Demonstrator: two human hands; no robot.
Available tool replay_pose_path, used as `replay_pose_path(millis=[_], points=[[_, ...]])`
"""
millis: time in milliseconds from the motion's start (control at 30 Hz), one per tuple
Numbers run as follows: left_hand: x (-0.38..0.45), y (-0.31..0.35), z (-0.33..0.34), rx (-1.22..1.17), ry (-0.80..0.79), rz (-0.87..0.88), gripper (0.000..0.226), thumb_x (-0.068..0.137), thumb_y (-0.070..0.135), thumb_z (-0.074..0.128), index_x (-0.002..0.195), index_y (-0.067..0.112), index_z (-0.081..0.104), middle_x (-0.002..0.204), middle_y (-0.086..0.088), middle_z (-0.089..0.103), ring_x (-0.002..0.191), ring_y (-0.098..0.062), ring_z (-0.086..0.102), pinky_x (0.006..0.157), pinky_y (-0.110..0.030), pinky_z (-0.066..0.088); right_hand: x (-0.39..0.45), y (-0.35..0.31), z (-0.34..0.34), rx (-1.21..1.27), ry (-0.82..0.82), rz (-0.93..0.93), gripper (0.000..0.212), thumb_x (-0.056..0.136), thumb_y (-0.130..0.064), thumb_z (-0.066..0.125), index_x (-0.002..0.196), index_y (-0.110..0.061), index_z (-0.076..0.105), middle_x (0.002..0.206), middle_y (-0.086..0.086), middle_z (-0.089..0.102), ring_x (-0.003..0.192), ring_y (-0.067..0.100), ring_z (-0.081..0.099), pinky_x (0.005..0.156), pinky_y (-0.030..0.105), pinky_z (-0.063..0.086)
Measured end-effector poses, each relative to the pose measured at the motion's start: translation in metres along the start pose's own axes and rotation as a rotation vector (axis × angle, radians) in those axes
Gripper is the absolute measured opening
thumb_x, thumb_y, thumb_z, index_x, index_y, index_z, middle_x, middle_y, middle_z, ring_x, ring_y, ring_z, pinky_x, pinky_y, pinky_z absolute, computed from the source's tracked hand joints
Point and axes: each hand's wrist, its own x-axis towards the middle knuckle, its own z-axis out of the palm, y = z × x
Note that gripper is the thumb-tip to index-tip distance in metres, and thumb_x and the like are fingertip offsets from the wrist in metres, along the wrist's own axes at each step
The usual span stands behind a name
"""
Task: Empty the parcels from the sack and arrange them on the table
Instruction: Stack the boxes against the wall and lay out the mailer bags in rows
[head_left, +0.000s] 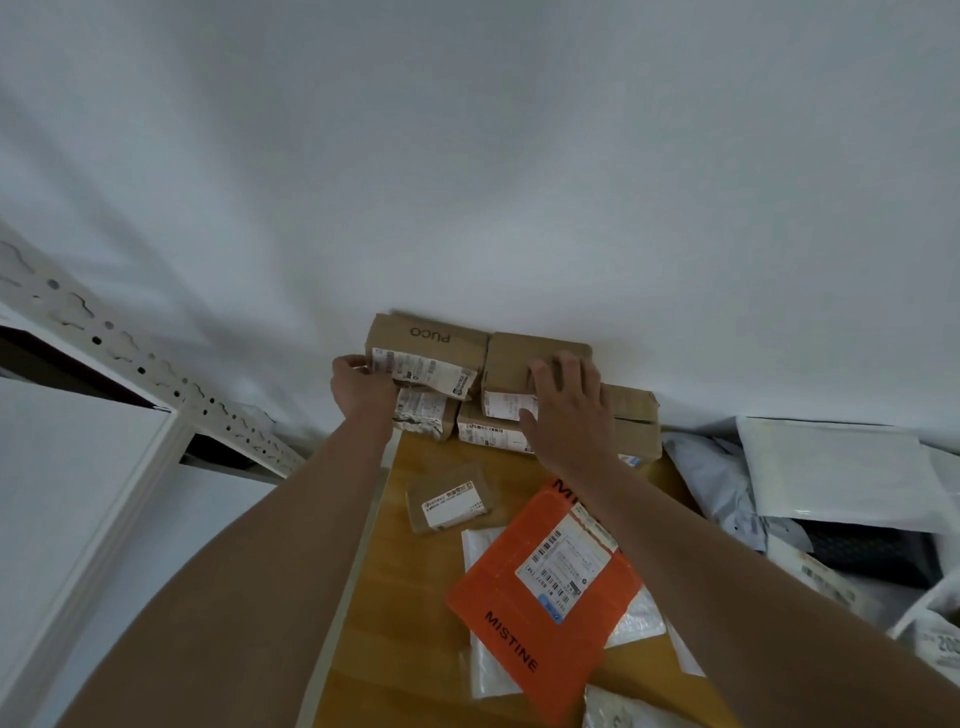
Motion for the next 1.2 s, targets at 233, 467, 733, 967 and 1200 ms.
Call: replay_pose_path(millis=[233,467,733,967,1200], points=[[-0.014,-0.001,0.013,0.210,-0.138,0.021,0.046,0.086,0.016,0.058,0.132,0.013,0.049,0.128,-0.012,0.049,0.105,-0.031,0.056,0.086,-0.044,0.054,0.000,0.009,0.002,-0.018,0.021,0.002,0.054,0.090,-0.040,0.061,0.137,-0.021,0.042,0.143,0.011,0.037,0.136,0.035,0.031,0.106,0.047,0.039],[-0.027,0.000,0.009,0.200,-0.183,0.177,0.097,0.079,0.023,0.077,0.152,0.020,0.014,0.145,-0.011,0.027,0.131,-0.034,0.037,0.105,-0.051,0.041,-0.003,0.002,0.009,-0.017,0.049,0.011,0.059,0.088,-0.037,0.059,0.141,-0.018,0.042,0.147,0.013,0.037,0.141,0.037,0.027,0.110,0.051,0.034],[-0.034,0.003,0.009,0.169,-0.189,0.138,0.092,0.081,0.018,0.077,0.150,0.018,0.017,0.143,-0.013,0.032,0.125,-0.035,0.046,0.096,-0.047,0.046,-0.008,-0.001,0.008,0.016,0.029,-0.034,0.073,0.087,-0.037,0.055,0.152,-0.021,0.026,0.161,0.011,0.020,0.150,0.035,0.006,0.116,0.056,0.004],[-0.048,-0.001,-0.001,0.170,-0.146,0.106,0.086,0.087,0.018,0.069,0.153,0.016,0.014,0.151,-0.013,0.025,0.130,-0.030,0.044,0.098,-0.042,0.043,-0.022,-0.006,0.012,0.080,0.350,-0.203,0.047,0.084,-0.024,0.049,0.129,-0.013,0.049,0.130,0.013,0.053,0.123,0.031,0.046,0.097,0.046,0.039],[-0.069,-0.080,-0.018,0.371,-0.192,-0.164,0.046,0.090,0.032,0.055,0.132,0.013,0.048,0.133,-0.012,0.049,0.110,-0.030,0.055,0.093,-0.045,0.050,-0.072,-0.024,0.067,0.235,-0.190,-0.168,0.024,0.091,-0.029,0.047,0.110,-0.017,0.056,0.097,0.001,0.058,0.088,0.019,0.054,0.074,0.038,0.051]])
